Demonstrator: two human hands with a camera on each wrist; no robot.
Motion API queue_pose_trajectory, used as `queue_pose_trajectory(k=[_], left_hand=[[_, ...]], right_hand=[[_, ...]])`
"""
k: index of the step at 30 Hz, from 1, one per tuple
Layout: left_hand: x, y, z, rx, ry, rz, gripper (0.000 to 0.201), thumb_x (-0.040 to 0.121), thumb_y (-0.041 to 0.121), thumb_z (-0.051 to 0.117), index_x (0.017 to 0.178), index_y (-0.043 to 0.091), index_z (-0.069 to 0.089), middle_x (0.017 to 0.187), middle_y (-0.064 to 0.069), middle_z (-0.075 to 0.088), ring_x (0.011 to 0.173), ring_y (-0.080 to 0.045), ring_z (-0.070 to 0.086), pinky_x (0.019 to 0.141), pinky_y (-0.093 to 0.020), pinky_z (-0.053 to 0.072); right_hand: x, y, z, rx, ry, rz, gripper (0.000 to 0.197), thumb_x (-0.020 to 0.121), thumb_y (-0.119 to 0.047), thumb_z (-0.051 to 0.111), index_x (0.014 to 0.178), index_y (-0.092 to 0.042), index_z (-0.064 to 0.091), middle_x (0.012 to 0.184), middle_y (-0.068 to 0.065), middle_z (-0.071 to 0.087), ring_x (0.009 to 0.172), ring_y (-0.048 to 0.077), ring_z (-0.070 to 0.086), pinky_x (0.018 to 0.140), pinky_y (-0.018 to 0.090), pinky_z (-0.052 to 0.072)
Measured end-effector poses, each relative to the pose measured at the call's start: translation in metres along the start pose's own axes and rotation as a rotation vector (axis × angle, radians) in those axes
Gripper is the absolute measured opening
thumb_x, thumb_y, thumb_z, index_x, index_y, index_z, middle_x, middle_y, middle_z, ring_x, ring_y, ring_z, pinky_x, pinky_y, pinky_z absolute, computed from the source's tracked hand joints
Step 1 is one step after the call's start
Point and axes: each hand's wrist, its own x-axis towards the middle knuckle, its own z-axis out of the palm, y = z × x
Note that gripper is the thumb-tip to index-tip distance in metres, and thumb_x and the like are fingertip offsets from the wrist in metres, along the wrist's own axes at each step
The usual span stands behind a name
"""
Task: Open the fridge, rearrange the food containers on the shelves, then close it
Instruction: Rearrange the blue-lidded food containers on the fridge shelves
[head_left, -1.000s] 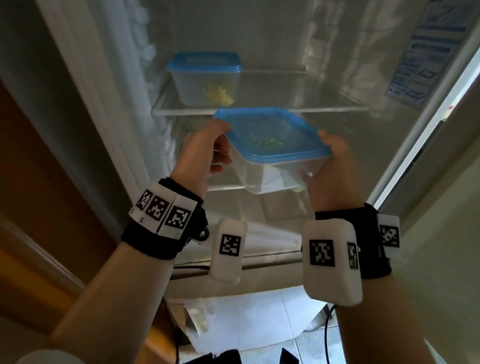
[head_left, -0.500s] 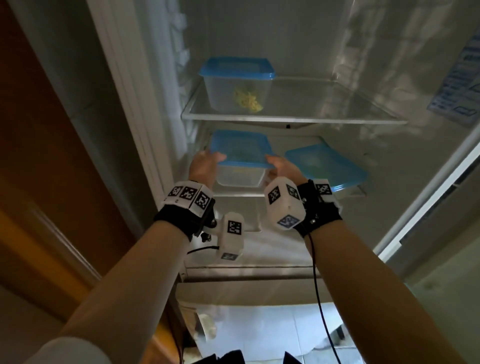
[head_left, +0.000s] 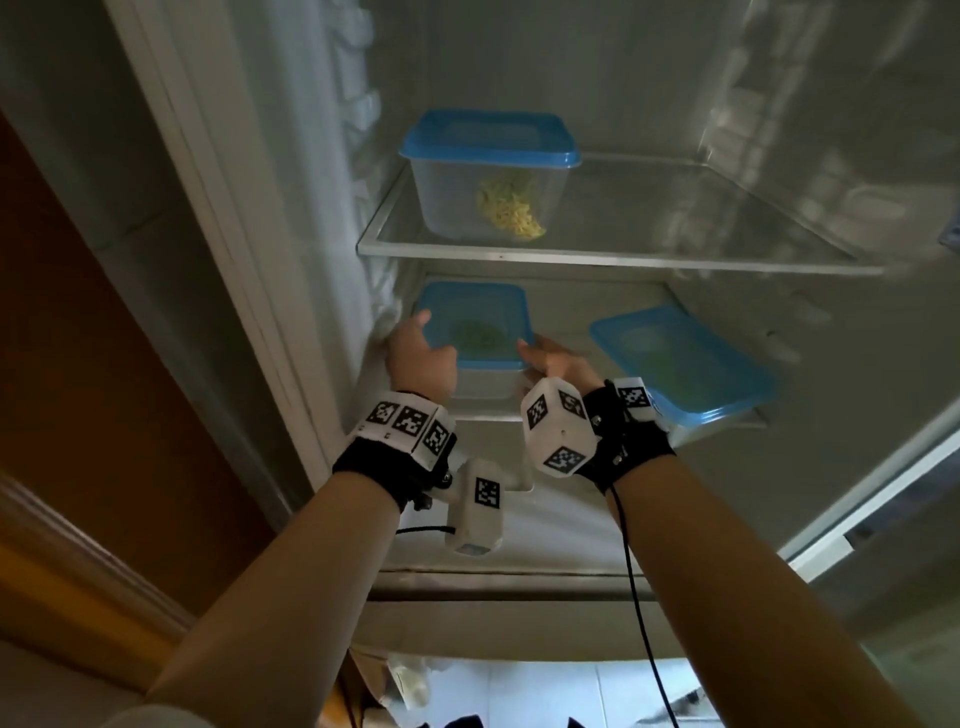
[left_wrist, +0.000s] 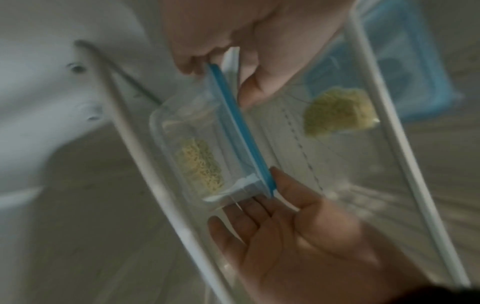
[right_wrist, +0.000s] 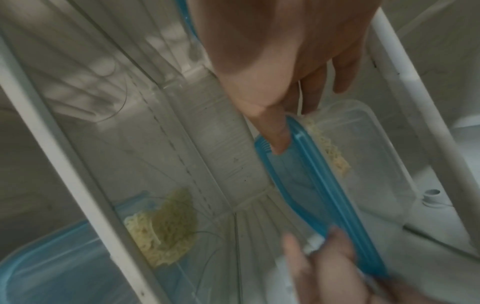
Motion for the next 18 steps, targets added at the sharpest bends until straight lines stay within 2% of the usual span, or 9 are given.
queue_pose_trajectory(k=[2,4,7,10,14,16,18], left_hand=[[-0.001,0.008,0.001,0.226,-0.037,0.199,0.055,0.076,-0.003,0.051,0.129,0.012,0.052,0.143,-0.016,0.041,0.134,-0.028,0.038,0.114,-0.037,0.028],[-0.003,0.015,0.002,0.256,-0.135,0.274,0.053,0.077,-0.003,0.05,0.126,0.016,0.057,0.148,-0.009,0.039,0.136,-0.022,0.036,0.115,-0.031,0.027],[0.001,0.013,0.002,0.321,-0.262,0.212,0.046,0.082,0.007,0.056,0.125,0.021,0.057,0.146,-0.001,0.045,0.134,-0.018,0.041,0.11,-0.023,0.028],[0.005,0.007,-0.003,0.441,-0.31,0.152,0.04,0.082,0.023,0.061,0.122,0.025,0.06,0.145,0.002,0.046,0.134,-0.017,0.041,0.114,-0.028,0.027],[0.006,0.005,-0.006,0.471,-0.335,0.138,0.038,0.082,0.026,0.059,0.12,0.028,0.061,0.149,0.006,0.04,0.138,-0.015,0.036,0.117,-0.033,0.023],[0.006,0.006,-0.006,0.474,-0.341,0.139,0.038,0.083,0.027,0.058,0.121,0.029,0.06,0.15,0.007,0.039,0.138,-0.015,0.036,0.117,-0.031,0.023],[0.005,0.008,-0.006,0.471,-0.335,0.137,0.038,0.083,0.028,0.058,0.121,0.03,0.06,0.149,0.008,0.04,0.137,-0.015,0.037,0.116,-0.028,0.023]], right_hand=[[0.007,0.003,-0.001,0.001,0.009,0.0,0.04,0.088,-0.01,0.049,0.128,-0.003,0.049,0.077,0.0,0.054,0.06,0.009,0.052,0.059,0.021,0.04],[0.008,0.003,0.002,-0.044,0.029,0.018,0.042,0.085,-0.006,0.051,0.127,-0.002,0.05,0.075,0.002,0.053,0.065,0.012,0.048,0.065,0.024,0.038],[0.007,0.002,0.005,-0.081,0.029,0.045,0.042,0.083,-0.006,0.053,0.125,-0.003,0.053,0.076,0.003,0.052,0.074,0.016,0.047,0.077,0.03,0.038],[0.008,0.003,0.009,-0.115,0.029,0.039,0.041,0.083,-0.006,0.053,0.124,-0.005,0.054,0.077,0.003,0.054,0.078,0.018,0.049,0.083,0.033,0.039],[0.002,0.003,0.012,-0.124,0.011,0.01,0.039,0.085,-0.006,0.052,0.124,-0.003,0.053,0.077,0.0,0.056,0.072,0.013,0.053,0.081,0.032,0.046],[-0.002,0.003,0.01,-0.117,-0.037,0.004,0.042,0.087,-0.01,0.052,0.129,-0.004,0.049,0.087,-0.001,0.059,0.081,0.012,0.056,0.094,0.035,0.045],[-0.006,0.002,0.009,-0.135,-0.047,0.011,0.05,0.087,-0.016,0.055,0.134,-0.008,0.043,0.113,0.006,0.061,0.104,0.02,0.057,0.108,0.04,0.039]])
